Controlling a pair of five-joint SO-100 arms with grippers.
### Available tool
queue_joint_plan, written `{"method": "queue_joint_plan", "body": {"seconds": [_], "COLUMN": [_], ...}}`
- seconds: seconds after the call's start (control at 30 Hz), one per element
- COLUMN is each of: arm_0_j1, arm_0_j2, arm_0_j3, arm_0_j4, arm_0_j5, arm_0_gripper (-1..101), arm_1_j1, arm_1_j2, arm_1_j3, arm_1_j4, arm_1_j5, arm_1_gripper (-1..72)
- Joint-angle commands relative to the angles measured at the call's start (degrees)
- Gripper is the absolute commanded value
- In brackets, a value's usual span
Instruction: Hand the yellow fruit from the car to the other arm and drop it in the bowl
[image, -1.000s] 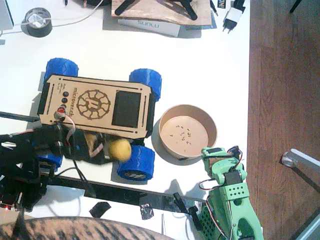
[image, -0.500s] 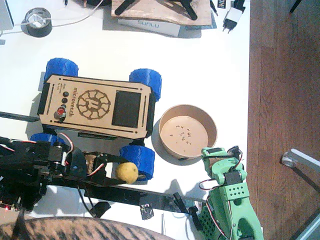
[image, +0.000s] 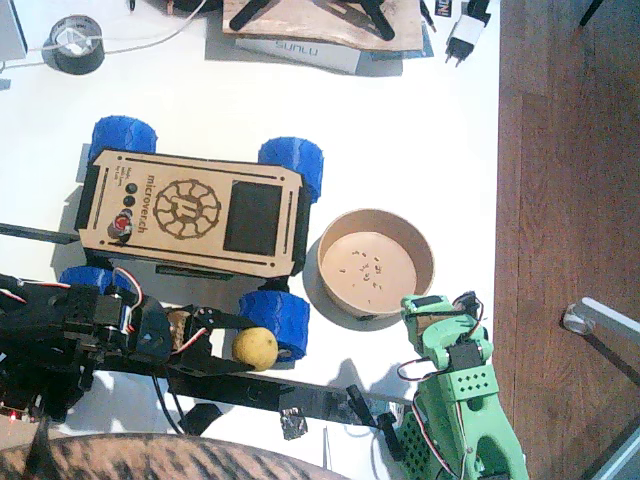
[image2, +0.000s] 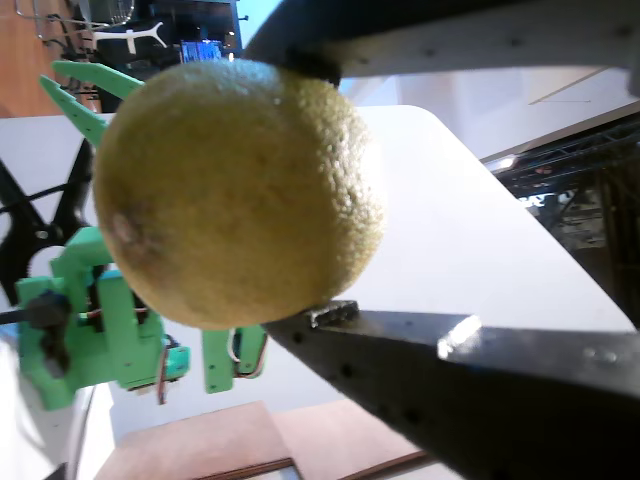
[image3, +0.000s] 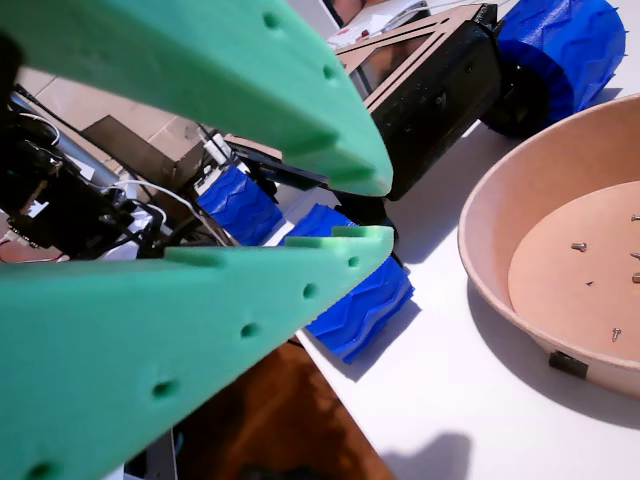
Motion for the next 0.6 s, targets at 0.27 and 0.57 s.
{"method": "queue_joint_plan", "body": {"seconds": [0.27, 0.57], "arm_0_j1": [0.44, 0.35], "arm_0_j2": [3.16, 2.46], "arm_0_j3": [-0.79, -0.79], "arm_0_j4": [-1.67, -1.76], "arm_0_j5": [-0.88, -0.88], "arm_0_gripper": [0, 0], "arm_1_j1": [-0.53, -27.51], "arm_1_j2": [0.26, 2.55], "arm_1_j3": [-2.81, -9.14], "arm_1_j4": [0.44, 9.23], "arm_1_j5": [-0.7, -28.3], "arm_1_gripper": [0.1, 0.0]}}
